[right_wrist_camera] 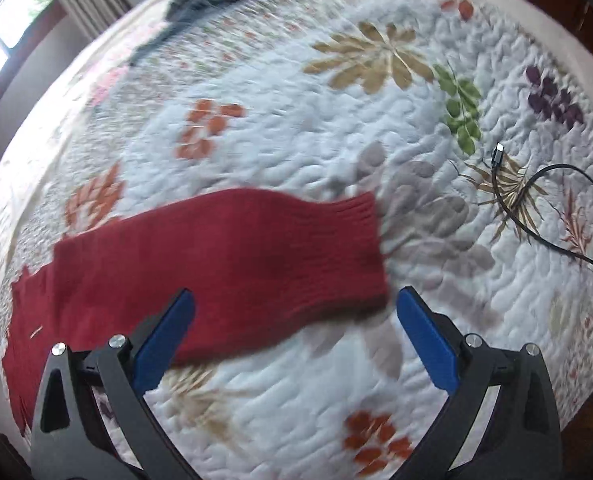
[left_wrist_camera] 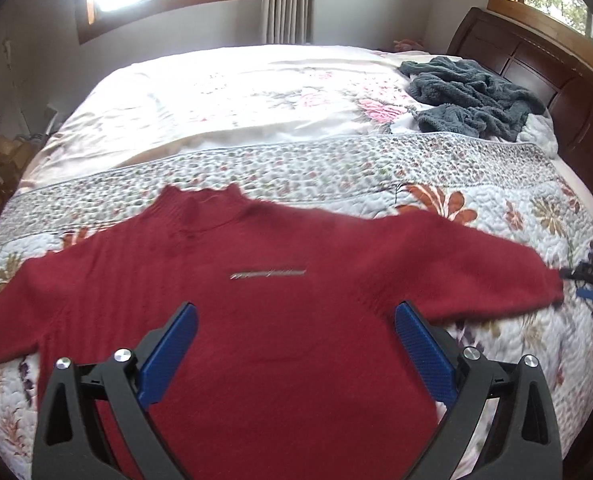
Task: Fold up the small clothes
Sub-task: 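Grasp the red sleeve cuff with the right tool and fold it across the sweater front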
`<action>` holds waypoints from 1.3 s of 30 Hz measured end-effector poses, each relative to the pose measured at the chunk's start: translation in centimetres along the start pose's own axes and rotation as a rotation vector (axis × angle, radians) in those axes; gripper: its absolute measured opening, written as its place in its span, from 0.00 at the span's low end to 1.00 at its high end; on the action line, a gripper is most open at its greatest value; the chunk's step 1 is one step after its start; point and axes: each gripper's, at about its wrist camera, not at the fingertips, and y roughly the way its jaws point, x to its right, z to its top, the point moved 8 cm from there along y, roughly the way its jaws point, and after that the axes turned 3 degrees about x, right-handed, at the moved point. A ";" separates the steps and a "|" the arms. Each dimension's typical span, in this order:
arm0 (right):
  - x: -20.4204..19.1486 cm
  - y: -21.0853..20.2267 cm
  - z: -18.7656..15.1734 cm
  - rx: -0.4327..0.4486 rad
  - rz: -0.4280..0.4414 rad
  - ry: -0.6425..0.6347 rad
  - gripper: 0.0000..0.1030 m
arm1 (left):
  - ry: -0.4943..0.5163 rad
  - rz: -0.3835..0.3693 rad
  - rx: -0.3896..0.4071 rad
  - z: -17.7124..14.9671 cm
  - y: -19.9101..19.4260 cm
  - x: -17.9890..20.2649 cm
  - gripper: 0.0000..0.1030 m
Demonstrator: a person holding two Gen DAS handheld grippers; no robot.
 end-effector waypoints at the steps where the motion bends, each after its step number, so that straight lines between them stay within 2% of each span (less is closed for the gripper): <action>1: 0.6 0.8 0.2 -0.012 0.006 0.009 0.95 | -0.004 -0.004 0.000 0.3 0.5 0.3 0.96; 4: 1.8 2.9 0.5 -0.053 0.035 0.044 0.90 | 0.000 0.007 -0.004 0.6 1.3 0.5 0.96; 5: 2.0 3.5 0.6 -0.065 0.050 0.056 0.77 | 0.002 0.012 -0.004 0.4 1.5 0.4 0.96; 6: 2.3 3.9 0.5 -0.078 0.059 0.070 0.71 | 0.004 0.013 -0.005 0.3 1.5 0.2 0.96; 9: 2.9 4.5 0.5 -0.078 0.091 0.106 0.66 | 0.020 0.032 -0.010 -0.1 1.9 -0.3 0.96; 12: 3.5 4.1 0.6 -0.051 0.043 0.074 0.37 | 0.016 0.047 -0.014 -0.4 2.1 -1.1 0.96; 14: 3.8 3.5 0.6 -0.042 0.032 0.052 0.09 | 0.006 0.051 -0.015 -0.5 2.1 -1.5 0.96; 15: 3.9 2.9 0.6 -0.032 0.079 0.054 0.05 | 0.003 0.052 -0.015 -0.5 2.0 -1.8 0.96; 17: 4.0 1.6 0.9 -0.005 0.111 0.057 0.05 | -0.003 0.052 -0.015 -0.8 1.8 -2.1 0.96; 22: 5.1 -2.3 2.8 0.092 0.125 0.077 0.04 | -0.003 0.055 -0.006 -1.2 0.9 -3.0 0.96; 24: 5.6 -2.2 2.9 0.086 0.094 0.095 0.04 | -0.007 0.061 -0.004 -1.4 0.6 -3.5 0.96; 28: 6.1 0.8 0.8 -0.030 -0.067 0.054 0.04 | -0.026 0.066 -0.028 -2.3 0.9 -4.4 0.96; 31: 5.5 1.3 0.3 -0.024 -0.103 0.061 0.04 | -0.041 0.070 -0.037 -2.8 0.8 -5.4 0.96; 35: 4.0 -0.4 0.6 0.027 -0.097 0.062 0.04 | -0.054 0.085 -0.030 -2.9 0.4 -7.0 0.96; 39: -0.6 -3.9 0.7 0.091 -0.011 -0.011 0.04 | -0.062 0.103 -0.025 -3.0 0.1 -8.8 0.96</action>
